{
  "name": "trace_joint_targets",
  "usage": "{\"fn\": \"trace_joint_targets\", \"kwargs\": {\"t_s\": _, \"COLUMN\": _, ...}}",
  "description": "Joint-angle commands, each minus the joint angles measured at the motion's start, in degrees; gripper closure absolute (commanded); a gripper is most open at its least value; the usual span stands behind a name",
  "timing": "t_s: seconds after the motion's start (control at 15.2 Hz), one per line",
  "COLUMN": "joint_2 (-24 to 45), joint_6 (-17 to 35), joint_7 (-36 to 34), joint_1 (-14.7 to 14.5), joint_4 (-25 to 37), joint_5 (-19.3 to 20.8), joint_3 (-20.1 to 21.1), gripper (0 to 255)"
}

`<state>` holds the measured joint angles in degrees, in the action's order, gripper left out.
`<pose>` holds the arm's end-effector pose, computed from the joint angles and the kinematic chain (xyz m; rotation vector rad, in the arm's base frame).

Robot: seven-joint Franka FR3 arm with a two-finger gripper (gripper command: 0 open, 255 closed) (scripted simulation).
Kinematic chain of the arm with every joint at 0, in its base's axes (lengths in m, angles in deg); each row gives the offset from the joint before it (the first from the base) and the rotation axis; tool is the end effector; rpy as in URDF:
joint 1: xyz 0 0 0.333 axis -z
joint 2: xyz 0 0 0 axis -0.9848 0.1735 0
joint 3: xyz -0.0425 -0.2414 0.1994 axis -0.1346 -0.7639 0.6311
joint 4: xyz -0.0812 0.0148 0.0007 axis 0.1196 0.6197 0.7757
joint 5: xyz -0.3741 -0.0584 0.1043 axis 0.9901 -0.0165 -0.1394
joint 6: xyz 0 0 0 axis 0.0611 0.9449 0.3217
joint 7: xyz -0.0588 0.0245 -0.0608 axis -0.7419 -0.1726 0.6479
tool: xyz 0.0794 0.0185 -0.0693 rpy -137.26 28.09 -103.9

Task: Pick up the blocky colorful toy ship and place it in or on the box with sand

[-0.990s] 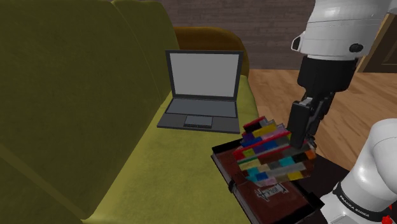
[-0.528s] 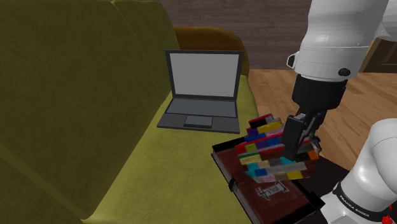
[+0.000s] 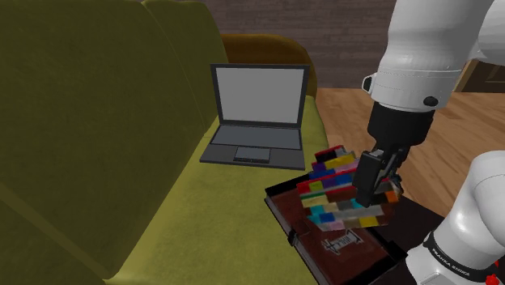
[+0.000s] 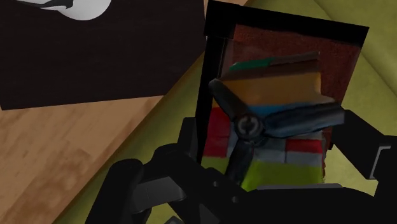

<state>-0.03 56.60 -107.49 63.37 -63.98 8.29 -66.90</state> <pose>0.1909 0.2445 0.5402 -3.0494 0.0173 0.1364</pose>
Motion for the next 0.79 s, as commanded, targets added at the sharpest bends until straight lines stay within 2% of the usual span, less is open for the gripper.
{"fn": "trace_joint_targets", "kwargs": {"t_s": 0.0, "joint_2": 0.21, "joint_6": 0.14, "joint_7": -0.03, "joint_1": -0.38, "joint_4": -1.49, "joint_5": -0.66, "joint_3": 0.42, "gripper": 255}}
{"fn": "trace_joint_targets", "kwargs": {"t_s": 0.07, "joint_2": 0.22, "joint_6": 0.15, "joint_7": -0.05, "joint_1": -0.41, "joint_4": -1.49, "joint_5": -0.64, "joint_3": 0.4, "gripper": 255}}
{"fn": "trace_joint_targets", "kwargs": {"t_s": 0.13, "joint_2": -0.22, "joint_6": -0.12, "joint_7": 0.18, "joint_1": -0.44, "joint_4": -1.75, "joint_5": -0.48, "joint_3": 0.04, "gripper": 0}}
{"fn": "trace_joint_targets", "kwargs": {"t_s": 0.46, "joint_2": 0.23, "joint_6": 0.17, "joint_7": -0.07, "joint_1": -0.45, "joint_4": -1.49, "joint_5": -0.62, "joint_3": 0.37, "gripper": 0}}
{"fn": "trace_joint_targets", "kwargs": {"t_s": 0.73, "joint_2": 2.15, "joint_6": -5.91, "joint_7": -0.6, "joint_1": 0.55, "joint_4": 6.35, "joint_5": 1.67, "joint_3": -2.02, "gripper": 0}}
